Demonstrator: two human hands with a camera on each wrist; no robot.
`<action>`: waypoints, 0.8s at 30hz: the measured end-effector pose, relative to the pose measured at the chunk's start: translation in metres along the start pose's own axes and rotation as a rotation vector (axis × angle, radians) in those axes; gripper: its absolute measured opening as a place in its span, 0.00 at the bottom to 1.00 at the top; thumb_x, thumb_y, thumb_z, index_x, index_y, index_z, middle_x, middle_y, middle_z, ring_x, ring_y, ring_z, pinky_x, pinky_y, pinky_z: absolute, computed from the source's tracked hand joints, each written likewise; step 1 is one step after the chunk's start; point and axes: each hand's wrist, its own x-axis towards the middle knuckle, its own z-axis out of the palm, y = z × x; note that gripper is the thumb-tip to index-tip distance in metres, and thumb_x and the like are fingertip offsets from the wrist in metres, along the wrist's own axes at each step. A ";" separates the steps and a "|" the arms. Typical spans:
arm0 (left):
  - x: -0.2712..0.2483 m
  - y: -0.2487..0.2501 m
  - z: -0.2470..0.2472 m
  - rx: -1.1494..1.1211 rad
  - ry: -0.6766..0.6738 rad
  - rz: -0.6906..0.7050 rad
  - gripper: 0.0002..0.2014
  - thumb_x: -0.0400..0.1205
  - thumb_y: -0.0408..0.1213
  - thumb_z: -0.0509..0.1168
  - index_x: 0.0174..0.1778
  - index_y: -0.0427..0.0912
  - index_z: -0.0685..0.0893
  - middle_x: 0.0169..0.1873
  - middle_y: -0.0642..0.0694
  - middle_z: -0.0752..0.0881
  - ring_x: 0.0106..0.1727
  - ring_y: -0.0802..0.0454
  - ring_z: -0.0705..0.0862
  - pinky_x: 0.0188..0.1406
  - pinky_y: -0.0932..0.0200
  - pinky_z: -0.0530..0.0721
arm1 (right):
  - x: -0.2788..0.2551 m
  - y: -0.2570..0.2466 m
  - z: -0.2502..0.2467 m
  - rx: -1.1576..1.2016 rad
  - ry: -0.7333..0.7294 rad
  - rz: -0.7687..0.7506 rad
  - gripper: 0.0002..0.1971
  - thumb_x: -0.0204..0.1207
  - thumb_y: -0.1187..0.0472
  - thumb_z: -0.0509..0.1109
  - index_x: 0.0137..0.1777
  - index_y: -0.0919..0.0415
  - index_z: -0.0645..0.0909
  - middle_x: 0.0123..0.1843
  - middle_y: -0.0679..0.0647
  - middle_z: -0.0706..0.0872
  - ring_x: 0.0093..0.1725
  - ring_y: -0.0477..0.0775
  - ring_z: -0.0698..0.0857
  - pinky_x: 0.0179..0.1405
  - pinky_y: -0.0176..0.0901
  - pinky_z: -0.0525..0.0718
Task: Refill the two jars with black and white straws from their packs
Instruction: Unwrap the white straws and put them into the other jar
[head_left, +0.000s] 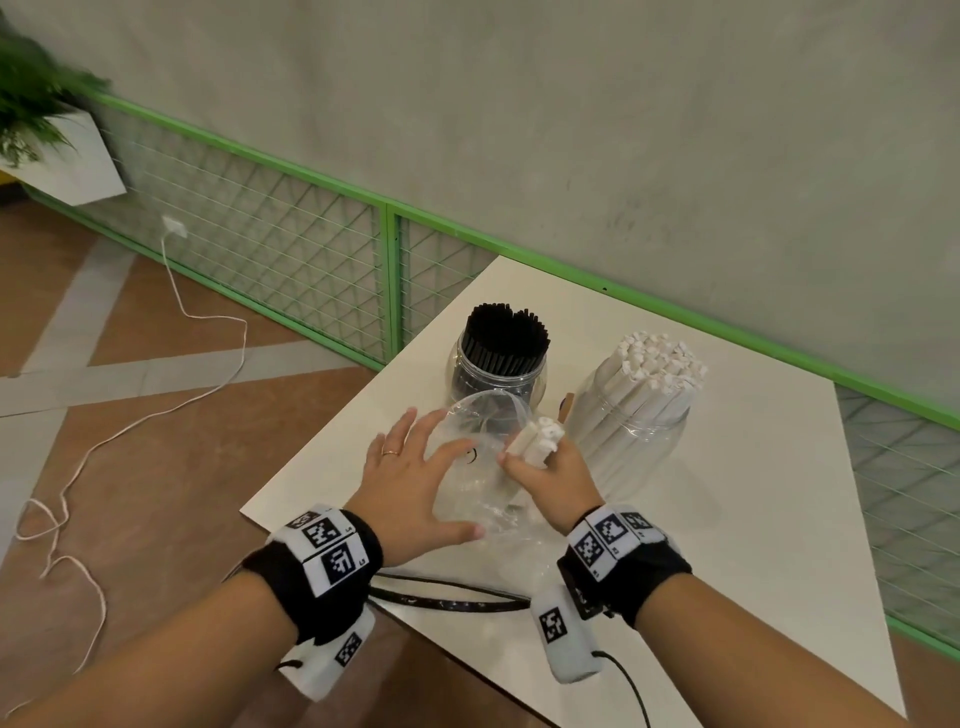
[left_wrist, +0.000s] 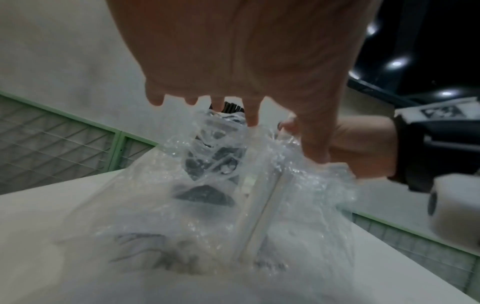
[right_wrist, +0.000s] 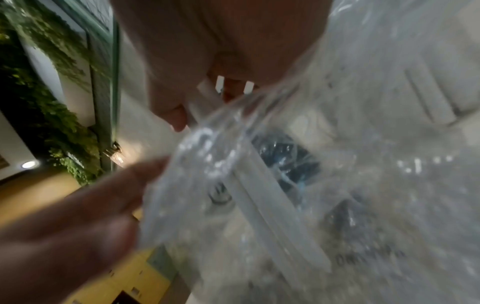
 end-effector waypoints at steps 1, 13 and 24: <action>0.002 -0.002 0.005 0.033 -0.049 -0.031 0.45 0.63 0.76 0.59 0.76 0.68 0.54 0.82 0.54 0.41 0.82 0.46 0.35 0.80 0.38 0.45 | -0.001 -0.006 -0.006 0.026 -0.014 -0.005 0.02 0.75 0.64 0.74 0.46 0.59 0.85 0.40 0.50 0.88 0.41 0.40 0.87 0.44 0.36 0.84; 0.020 0.004 0.042 0.182 -0.204 -0.101 0.38 0.74 0.67 0.61 0.78 0.62 0.56 0.83 0.48 0.46 0.83 0.43 0.47 0.79 0.40 0.52 | -0.026 0.043 -0.037 -0.030 0.077 0.103 0.04 0.75 0.61 0.75 0.39 0.53 0.86 0.42 0.50 0.90 0.44 0.45 0.87 0.47 0.39 0.81; 0.021 0.008 0.051 0.185 -0.186 -0.090 0.43 0.72 0.72 0.56 0.80 0.59 0.50 0.83 0.48 0.48 0.83 0.45 0.49 0.80 0.40 0.53 | -0.018 0.024 -0.081 0.135 0.214 -0.009 0.07 0.72 0.55 0.75 0.41 0.58 0.91 0.44 0.57 0.92 0.50 0.52 0.89 0.50 0.42 0.84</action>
